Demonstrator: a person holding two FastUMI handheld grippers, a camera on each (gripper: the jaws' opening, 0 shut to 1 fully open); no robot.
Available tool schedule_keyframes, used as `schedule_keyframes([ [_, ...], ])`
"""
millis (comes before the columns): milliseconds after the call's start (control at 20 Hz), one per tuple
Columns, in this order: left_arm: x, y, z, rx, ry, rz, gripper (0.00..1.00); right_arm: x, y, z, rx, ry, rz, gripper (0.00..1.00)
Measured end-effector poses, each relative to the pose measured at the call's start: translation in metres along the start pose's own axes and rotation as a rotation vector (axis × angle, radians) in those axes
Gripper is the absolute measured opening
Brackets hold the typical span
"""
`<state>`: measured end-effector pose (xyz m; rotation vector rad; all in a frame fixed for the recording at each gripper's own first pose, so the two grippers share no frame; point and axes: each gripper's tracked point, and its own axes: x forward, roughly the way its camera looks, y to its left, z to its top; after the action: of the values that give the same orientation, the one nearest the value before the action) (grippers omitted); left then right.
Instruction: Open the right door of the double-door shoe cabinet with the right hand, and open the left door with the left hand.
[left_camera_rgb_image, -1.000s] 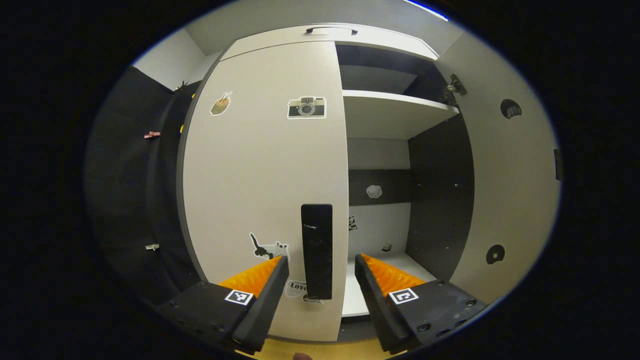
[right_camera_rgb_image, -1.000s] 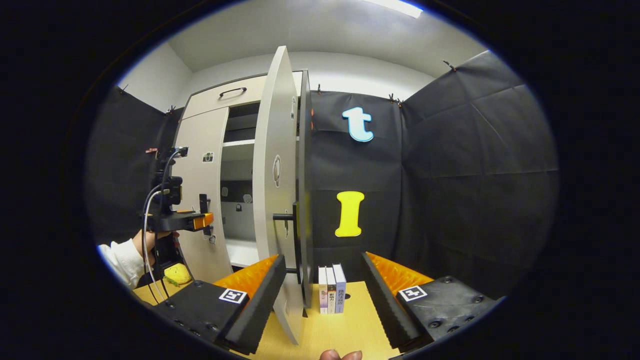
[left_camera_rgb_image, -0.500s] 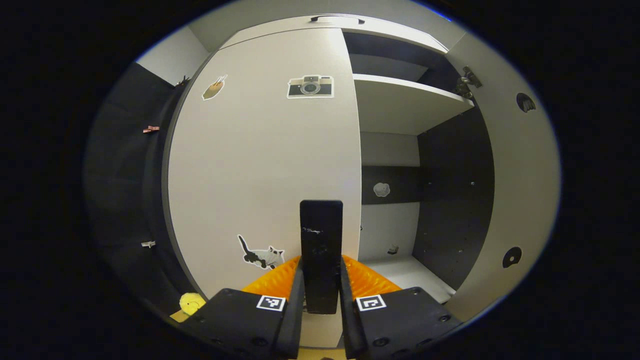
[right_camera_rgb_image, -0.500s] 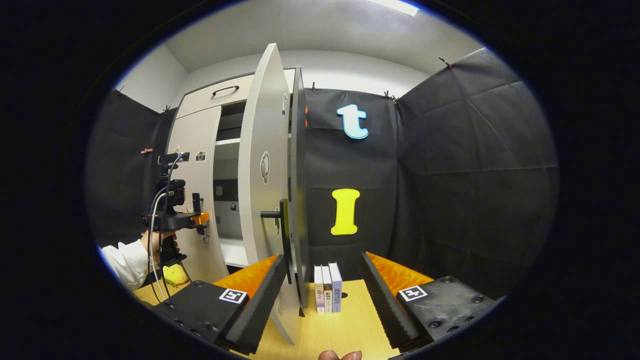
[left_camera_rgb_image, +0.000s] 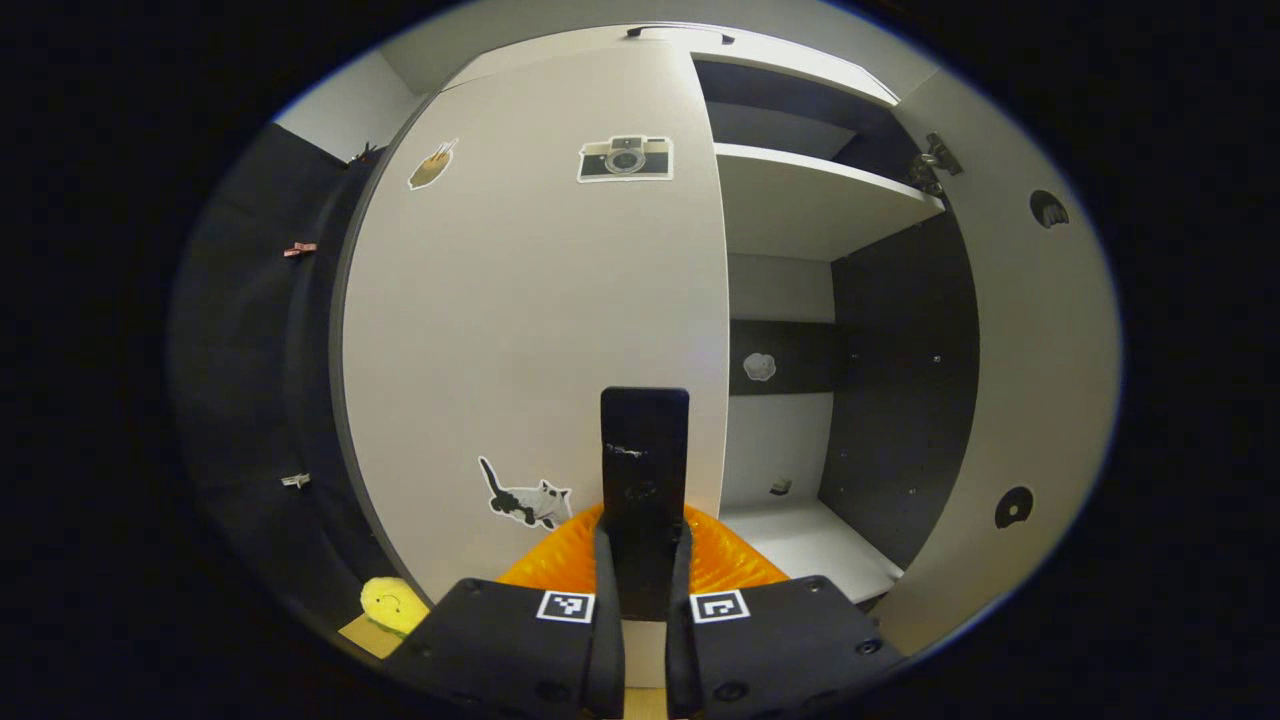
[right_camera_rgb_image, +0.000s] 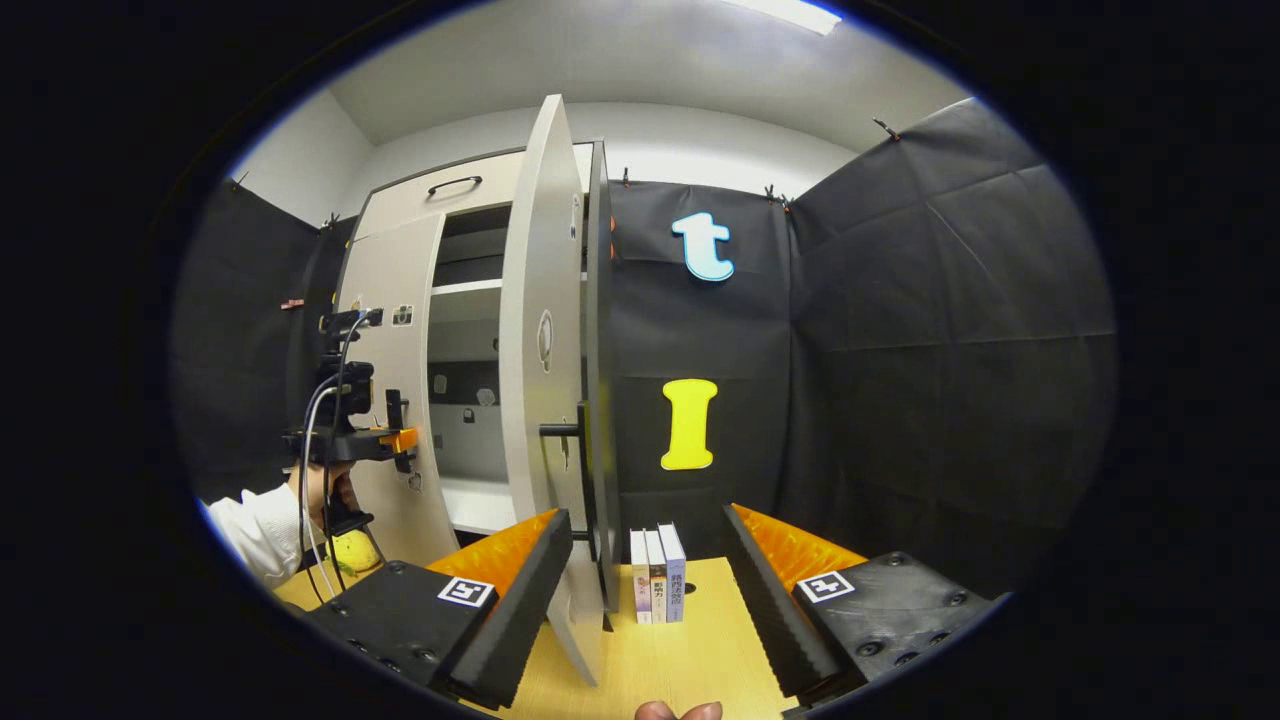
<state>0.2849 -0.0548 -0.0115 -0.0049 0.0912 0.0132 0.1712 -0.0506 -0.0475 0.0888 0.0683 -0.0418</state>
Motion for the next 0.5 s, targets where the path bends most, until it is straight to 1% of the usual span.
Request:
schedule_keyframes([
  [150, -0.024, 0.008, -0.001, -0.005, -0.008, -0.025, 0.20, -0.005, 0.007, 0.002, 0.007, -0.007, 0.008, 0.94],
  [250, -0.052, 0.017, -0.005, -0.006, -0.011, -0.025, 0.20, -0.009, 0.015, 0.003, 0.009, -0.009, 0.023, 0.94],
  [400, -0.100, 0.044, -0.012, -0.025, 0.003, -0.026, 0.19, -0.010, 0.027, 0.003, 0.002, -0.012, 0.050, 0.94],
  [450, -0.110, 0.053, -0.011, -0.025, 0.008, -0.027, 0.19, -0.012, 0.032, 0.003, 0.004, -0.012, 0.060, 0.94],
  [500, -0.116, 0.059, -0.012, -0.022, 0.010, -0.026, 0.22, -0.015, 0.037, 0.003, 0.006, -0.011, 0.071, 0.94],
])
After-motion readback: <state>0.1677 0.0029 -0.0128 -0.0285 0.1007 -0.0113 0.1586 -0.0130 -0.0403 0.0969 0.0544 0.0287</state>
